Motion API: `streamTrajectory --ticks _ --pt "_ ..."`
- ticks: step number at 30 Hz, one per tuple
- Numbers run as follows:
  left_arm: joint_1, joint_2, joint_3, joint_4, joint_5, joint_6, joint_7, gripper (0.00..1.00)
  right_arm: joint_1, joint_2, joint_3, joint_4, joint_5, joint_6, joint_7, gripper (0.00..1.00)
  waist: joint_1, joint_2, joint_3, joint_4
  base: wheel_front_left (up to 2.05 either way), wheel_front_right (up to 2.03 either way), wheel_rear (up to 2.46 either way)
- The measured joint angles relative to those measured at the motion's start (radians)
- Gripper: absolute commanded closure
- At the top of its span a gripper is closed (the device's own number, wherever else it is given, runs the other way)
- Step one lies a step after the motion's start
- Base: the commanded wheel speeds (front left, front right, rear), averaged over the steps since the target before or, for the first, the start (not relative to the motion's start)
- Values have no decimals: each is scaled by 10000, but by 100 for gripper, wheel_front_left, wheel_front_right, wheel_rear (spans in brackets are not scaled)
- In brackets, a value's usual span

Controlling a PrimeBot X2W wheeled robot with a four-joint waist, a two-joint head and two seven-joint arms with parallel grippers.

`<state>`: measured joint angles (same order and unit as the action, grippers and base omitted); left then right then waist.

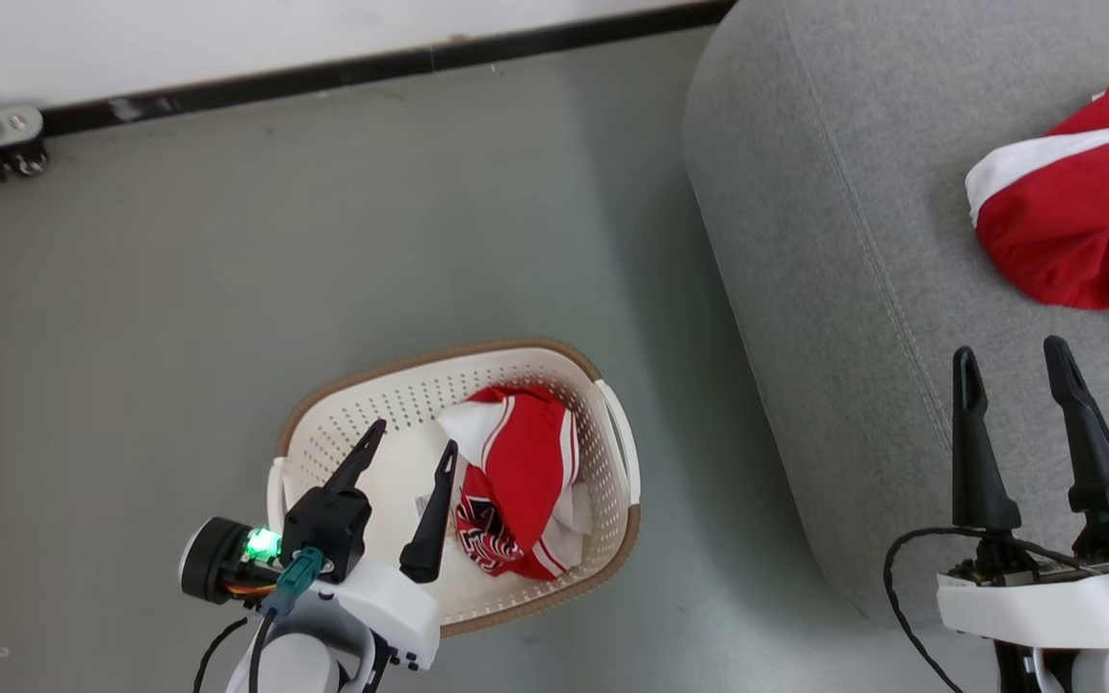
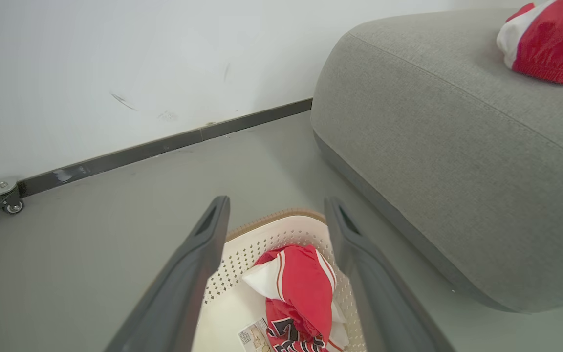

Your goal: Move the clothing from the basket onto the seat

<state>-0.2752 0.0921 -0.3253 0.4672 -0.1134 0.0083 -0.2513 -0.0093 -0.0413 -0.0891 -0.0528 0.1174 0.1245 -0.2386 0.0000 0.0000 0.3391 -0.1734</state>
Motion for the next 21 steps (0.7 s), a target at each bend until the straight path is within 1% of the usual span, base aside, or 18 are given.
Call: streamTrajectory --ticks 10,11,14,21 --pt "-666 -50 -349 633 268 -105 0 0 -494 0 130 -188 75 0 -8 0 0 0 1053 -367 0 0 0" --pt "-714 -54 -385 713 293 -180 0 0 -563 0 140 -209 73 0 -23 0 0 0 1152 -401 0 0 0" --pt "-845 -67 -495 974 301 -188 0 0 -767 0 167 -299 -13 0 -88 0 0 0 1452 -503 0 0 0" --pt "-1243 -81 -704 1528 395 -387 0 0 -1295 -2 165 -470 -12 0 -94 0 0 0 2128 -735 0 0 0"
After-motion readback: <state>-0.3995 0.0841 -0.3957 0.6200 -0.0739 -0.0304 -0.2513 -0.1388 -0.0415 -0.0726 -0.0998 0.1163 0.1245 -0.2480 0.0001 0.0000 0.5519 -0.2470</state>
